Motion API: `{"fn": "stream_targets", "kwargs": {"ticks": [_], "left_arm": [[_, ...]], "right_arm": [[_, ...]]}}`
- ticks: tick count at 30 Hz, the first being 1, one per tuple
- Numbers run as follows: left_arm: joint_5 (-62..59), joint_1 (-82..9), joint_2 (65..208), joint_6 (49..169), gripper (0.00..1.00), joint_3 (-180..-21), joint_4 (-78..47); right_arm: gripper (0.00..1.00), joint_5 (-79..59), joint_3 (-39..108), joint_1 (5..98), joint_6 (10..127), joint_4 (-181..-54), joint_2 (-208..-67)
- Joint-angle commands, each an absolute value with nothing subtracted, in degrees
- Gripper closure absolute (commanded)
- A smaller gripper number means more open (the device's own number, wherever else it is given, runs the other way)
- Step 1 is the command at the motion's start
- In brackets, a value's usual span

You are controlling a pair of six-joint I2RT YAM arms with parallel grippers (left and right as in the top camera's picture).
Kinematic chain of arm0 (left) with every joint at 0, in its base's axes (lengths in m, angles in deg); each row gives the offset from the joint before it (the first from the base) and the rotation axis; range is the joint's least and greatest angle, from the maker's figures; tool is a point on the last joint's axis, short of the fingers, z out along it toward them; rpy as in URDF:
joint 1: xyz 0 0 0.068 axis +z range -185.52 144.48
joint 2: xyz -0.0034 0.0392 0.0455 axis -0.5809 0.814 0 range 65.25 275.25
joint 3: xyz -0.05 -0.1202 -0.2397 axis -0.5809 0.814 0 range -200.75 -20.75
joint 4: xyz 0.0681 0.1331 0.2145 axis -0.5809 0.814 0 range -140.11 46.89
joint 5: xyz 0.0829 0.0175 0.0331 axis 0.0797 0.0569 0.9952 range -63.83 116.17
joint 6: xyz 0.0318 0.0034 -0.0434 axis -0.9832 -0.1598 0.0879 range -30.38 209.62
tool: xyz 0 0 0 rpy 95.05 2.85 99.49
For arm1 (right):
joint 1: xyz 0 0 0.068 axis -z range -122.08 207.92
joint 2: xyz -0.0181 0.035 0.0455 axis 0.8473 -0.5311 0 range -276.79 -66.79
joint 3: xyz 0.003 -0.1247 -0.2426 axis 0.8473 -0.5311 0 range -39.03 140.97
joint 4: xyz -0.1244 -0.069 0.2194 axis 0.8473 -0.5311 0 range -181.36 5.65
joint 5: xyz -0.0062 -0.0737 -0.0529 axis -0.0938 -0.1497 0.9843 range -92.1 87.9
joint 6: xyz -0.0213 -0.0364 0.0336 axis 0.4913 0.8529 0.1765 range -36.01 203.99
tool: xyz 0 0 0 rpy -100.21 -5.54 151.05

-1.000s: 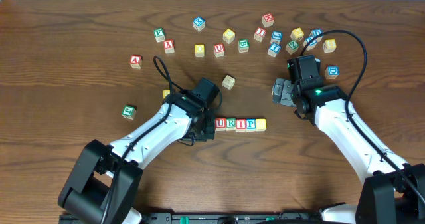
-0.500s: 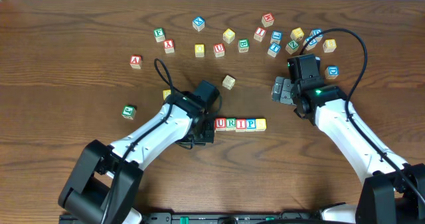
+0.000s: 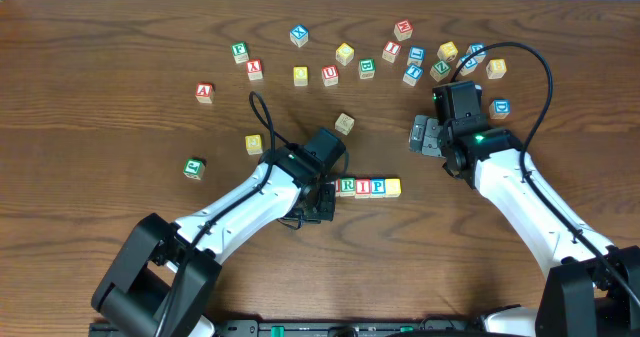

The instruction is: Spell out NEURIPS

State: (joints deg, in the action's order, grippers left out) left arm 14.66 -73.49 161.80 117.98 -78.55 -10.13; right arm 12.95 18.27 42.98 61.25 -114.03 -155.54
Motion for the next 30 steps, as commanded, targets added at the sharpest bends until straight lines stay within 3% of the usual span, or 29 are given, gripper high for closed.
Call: {"fn": "stream_targets", "kwargs": {"ticks": [1,30], "left_arm": [[15.17,-73.43,160.6,118.44,0.93,-79.65,-10.5],[17.86,-73.49,161.56,118.0,0.92,-79.58,-13.14]], "right_arm": [[0.01,13.86,19.32,43.26,62.01,-113.92,-155.74],[0.01,13.86,19.32,43.26,62.04,-113.89,-155.74]]}}
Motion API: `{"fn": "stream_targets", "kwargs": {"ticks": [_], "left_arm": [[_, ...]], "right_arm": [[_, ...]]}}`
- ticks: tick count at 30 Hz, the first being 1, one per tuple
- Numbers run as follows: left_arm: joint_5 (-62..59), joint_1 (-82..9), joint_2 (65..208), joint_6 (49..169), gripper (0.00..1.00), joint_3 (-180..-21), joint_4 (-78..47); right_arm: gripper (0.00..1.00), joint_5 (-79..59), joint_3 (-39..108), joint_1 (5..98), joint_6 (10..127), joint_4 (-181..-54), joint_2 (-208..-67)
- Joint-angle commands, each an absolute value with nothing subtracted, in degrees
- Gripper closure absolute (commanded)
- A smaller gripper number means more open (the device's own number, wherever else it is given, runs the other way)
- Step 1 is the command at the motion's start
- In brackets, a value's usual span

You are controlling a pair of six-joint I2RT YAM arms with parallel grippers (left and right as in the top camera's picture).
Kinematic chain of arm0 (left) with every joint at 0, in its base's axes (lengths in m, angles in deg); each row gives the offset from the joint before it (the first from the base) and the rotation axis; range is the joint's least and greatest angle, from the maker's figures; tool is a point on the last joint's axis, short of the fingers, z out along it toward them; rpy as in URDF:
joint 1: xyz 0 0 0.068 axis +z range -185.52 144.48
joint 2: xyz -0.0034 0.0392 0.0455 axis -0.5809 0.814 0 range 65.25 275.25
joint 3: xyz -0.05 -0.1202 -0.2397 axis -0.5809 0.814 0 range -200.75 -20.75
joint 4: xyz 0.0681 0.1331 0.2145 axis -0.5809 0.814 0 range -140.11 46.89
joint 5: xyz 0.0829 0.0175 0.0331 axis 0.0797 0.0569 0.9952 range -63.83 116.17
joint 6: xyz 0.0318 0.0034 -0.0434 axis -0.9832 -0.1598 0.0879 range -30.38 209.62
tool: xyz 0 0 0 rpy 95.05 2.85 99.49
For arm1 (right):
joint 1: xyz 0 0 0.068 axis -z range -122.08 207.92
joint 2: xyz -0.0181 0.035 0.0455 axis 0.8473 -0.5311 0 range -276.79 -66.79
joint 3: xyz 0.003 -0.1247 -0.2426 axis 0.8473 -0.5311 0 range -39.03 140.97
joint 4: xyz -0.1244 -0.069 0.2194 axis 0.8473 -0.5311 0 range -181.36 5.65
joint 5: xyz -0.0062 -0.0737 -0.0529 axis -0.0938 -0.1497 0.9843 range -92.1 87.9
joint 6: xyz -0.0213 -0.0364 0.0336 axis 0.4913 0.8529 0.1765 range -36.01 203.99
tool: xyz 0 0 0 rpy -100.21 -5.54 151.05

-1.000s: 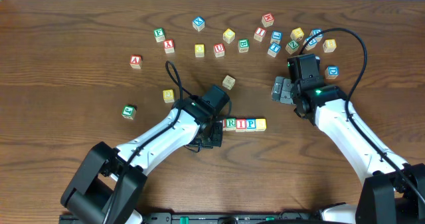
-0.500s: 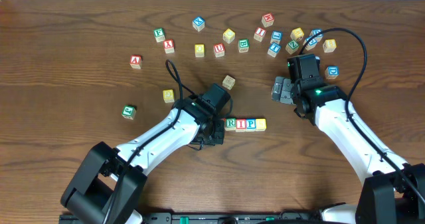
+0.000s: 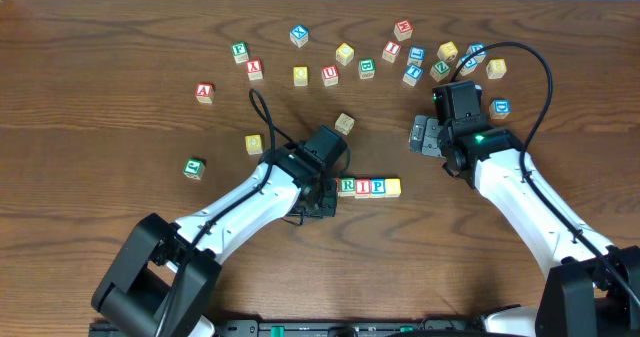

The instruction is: Spell out NEURIPS

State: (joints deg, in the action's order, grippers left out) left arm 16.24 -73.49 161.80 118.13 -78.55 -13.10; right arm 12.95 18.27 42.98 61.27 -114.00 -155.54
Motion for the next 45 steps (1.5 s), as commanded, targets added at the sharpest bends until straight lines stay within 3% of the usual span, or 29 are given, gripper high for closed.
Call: {"fn": "stream_targets", "kwargs": {"ticks": [1,45], "left_arm": [[17.83,-73.49,161.82,118.0,0.92,-79.58,-13.12],[20.15,-74.61,162.3,118.28,0.92,-78.29,-14.74]], "right_arm": [[0.01,13.86,19.32,43.26,62.04,-113.89,-155.74],[0.01,13.86,19.32,43.26,63.3,-113.46,-155.74]]}}
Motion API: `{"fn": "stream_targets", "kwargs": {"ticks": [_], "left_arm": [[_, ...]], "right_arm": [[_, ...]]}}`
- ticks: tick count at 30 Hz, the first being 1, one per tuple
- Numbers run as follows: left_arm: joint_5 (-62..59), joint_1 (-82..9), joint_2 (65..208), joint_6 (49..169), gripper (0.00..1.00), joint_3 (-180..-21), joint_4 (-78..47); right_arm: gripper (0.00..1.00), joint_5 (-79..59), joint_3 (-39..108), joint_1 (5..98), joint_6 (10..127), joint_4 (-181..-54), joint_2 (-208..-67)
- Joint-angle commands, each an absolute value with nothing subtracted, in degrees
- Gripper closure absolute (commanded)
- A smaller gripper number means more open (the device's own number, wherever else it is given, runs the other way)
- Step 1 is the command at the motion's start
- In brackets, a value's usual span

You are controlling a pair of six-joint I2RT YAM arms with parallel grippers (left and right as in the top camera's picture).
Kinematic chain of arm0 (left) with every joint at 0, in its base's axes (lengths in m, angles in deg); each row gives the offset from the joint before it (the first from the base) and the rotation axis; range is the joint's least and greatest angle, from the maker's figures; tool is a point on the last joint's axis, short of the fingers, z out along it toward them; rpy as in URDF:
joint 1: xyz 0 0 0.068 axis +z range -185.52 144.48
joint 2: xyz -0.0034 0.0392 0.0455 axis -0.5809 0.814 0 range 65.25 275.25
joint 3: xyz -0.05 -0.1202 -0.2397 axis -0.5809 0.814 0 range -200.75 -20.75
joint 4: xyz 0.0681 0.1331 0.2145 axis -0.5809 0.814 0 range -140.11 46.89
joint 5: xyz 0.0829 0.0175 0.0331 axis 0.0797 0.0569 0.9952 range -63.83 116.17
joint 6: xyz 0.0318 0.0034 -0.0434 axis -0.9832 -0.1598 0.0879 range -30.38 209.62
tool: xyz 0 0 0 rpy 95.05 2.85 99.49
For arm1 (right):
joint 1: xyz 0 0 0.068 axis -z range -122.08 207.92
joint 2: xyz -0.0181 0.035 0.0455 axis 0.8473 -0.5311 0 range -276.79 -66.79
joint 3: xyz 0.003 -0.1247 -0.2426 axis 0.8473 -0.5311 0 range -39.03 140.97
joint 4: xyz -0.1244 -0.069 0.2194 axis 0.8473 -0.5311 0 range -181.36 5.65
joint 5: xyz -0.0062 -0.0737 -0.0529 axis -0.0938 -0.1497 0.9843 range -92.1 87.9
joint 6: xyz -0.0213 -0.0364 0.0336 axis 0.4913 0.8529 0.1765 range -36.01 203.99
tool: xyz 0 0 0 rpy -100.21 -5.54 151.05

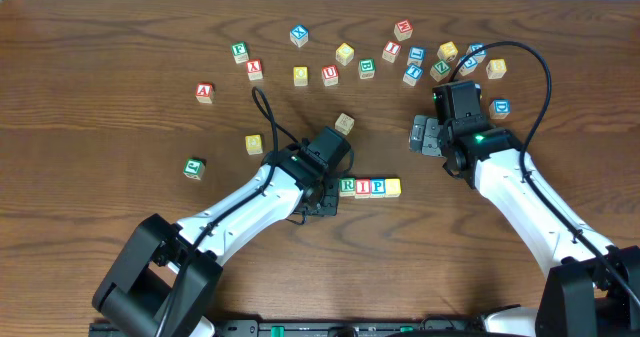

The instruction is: Spell out NEURIPS

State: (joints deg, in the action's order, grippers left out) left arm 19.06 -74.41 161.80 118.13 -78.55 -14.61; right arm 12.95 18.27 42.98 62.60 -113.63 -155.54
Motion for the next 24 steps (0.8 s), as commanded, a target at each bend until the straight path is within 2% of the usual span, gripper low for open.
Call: {"fn": "stream_targets", "kwargs": {"ticks": [1,24], "left_arm": [[20.15,-74.61,162.3,118.28,0.92,-78.29,-14.83],[20.89,-74.61,163.75,118.42,0.92,-77.46,-16.51]], "right_arm": [[0.01,13.86,19.32,43.26,63.3,-113.46,-155.74],[0.01,13.86,19.32,43.26,63.3,-113.5,-155.74]]}}
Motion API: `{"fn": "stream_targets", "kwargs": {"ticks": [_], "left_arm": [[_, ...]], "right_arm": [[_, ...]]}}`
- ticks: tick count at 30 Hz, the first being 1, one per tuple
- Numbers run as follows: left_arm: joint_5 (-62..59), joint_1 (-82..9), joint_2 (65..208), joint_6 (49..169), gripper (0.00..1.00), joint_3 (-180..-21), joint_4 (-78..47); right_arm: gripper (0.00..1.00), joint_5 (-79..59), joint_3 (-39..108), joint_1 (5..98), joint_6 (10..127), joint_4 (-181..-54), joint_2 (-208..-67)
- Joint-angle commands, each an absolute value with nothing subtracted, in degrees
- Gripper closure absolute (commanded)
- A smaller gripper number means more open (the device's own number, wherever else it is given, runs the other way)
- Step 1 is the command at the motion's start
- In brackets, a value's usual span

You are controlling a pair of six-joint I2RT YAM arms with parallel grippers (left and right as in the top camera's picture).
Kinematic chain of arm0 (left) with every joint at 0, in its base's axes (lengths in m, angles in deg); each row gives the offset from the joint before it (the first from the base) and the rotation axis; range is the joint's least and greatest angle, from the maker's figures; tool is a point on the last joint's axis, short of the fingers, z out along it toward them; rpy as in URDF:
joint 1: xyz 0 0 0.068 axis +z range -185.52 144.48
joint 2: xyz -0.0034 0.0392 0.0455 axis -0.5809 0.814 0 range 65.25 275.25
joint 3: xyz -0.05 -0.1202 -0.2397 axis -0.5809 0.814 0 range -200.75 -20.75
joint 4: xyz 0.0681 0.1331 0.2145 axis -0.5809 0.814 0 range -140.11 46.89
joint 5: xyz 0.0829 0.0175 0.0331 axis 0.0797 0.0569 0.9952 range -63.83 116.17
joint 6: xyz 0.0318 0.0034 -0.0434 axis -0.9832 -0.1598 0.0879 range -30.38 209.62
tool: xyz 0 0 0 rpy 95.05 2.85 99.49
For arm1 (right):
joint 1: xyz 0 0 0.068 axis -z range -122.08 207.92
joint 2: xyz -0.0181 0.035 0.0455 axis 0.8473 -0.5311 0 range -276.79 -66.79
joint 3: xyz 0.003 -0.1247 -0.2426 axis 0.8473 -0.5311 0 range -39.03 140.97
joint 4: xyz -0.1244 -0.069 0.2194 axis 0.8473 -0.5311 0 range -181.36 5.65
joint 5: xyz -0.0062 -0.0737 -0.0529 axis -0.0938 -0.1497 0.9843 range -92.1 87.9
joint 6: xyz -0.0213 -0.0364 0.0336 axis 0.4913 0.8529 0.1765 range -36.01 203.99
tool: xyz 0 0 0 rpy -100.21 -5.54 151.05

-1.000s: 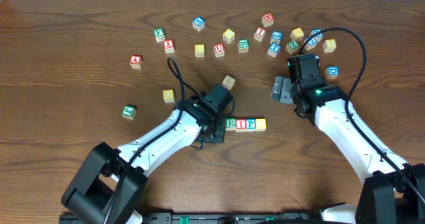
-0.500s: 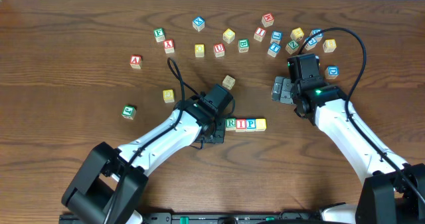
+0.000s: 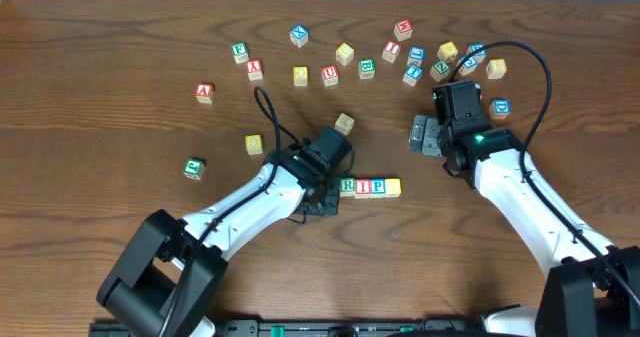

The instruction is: Spell out NEURIPS

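A row of letter blocks point(image 3: 369, 186) lies mid-table, reading R, I, P, with a yellow block point(image 3: 393, 186) at its right end. My left gripper point(image 3: 322, 201) is down at the table right against the row's left end, beside the R block point(image 3: 347, 186). The wrist hides its fingers and whatever lies between them. My right gripper point(image 3: 414, 135) lies low to the right of the row, pointing left, apart from every block. Its jaw gap does not show clearly.
Many loose letter blocks lie scattered along the far side, among them a U block point(image 3: 329, 75) and a green block point(image 3: 239, 50). Nearer ones are a tan block point(image 3: 344, 123), a yellow block point(image 3: 254, 143), a green block point(image 3: 194, 167) and a red A block point(image 3: 204, 92).
My left arm has shifted only very slightly at the row's left end. The row, the loose blocks and my right arm are where they were.
At each earlier moment my left gripper was down at the left end of the R, I, P row, its wrist a touch further right each time. My right arm and all the blocks have stayed put throughout.
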State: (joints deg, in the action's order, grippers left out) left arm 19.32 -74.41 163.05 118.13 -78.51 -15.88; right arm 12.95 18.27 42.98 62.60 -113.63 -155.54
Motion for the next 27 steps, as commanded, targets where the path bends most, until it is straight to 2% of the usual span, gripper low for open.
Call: {"fn": "stream_targets", "kwargs": {"ticks": [1,27], "left_arm": [[20.87,-74.61,163.75,118.42,0.92,-77.26,-16.73],[21.31,-74.61,164.88,118.39,0.93,-76.85,-18.11]], "right_arm": [[0.01,13.86,19.32,43.26,63.3,-113.5,-155.74],[0.01,13.86,19.32,43.26,63.3,-113.52,-155.74]]}}
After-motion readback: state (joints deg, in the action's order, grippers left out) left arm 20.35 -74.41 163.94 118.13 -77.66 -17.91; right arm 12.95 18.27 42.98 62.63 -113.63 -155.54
